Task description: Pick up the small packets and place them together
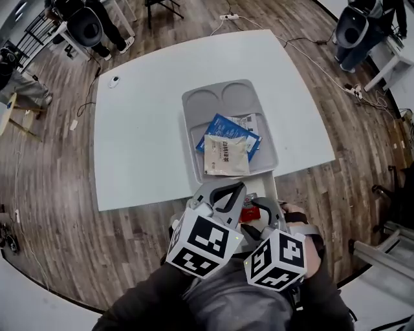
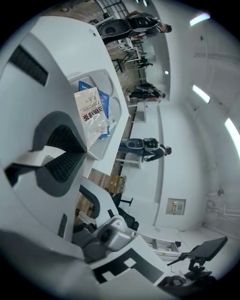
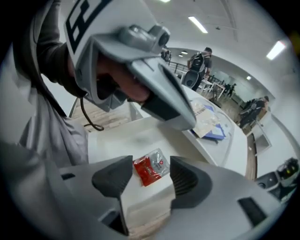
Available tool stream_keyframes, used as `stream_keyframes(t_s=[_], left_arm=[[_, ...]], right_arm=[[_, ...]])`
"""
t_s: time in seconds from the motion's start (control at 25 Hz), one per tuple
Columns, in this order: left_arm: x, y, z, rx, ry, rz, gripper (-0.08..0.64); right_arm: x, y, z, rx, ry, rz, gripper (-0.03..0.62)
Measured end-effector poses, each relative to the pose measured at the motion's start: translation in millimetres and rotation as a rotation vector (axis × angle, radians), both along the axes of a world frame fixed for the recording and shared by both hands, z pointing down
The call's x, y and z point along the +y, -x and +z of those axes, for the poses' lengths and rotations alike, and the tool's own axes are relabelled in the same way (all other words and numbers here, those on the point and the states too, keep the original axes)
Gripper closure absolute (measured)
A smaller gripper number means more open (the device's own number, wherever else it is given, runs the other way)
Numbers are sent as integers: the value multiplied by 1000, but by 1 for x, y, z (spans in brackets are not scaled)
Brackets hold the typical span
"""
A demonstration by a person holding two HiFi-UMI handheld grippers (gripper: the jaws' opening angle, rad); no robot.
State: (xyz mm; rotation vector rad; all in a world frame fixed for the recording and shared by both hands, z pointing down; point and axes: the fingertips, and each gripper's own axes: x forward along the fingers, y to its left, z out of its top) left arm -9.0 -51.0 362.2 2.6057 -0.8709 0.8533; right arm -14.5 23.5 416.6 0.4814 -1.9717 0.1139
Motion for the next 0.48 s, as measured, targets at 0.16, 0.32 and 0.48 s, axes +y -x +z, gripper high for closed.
stream_keyframes(t_s=[0.16, 0.32, 0.48], left_arm=[[-4, 5, -4, 62, -21, -25, 560], [-8, 11, 3, 78, -24, -44, 560], [-13, 13, 8, 104, -18, -59, 560]], right_arm=[[5, 1, 24, 102, 65, -105, 299], [1, 0, 40, 171, 79, -150, 298], [-2, -3, 46, 228, 112, -155, 299]])
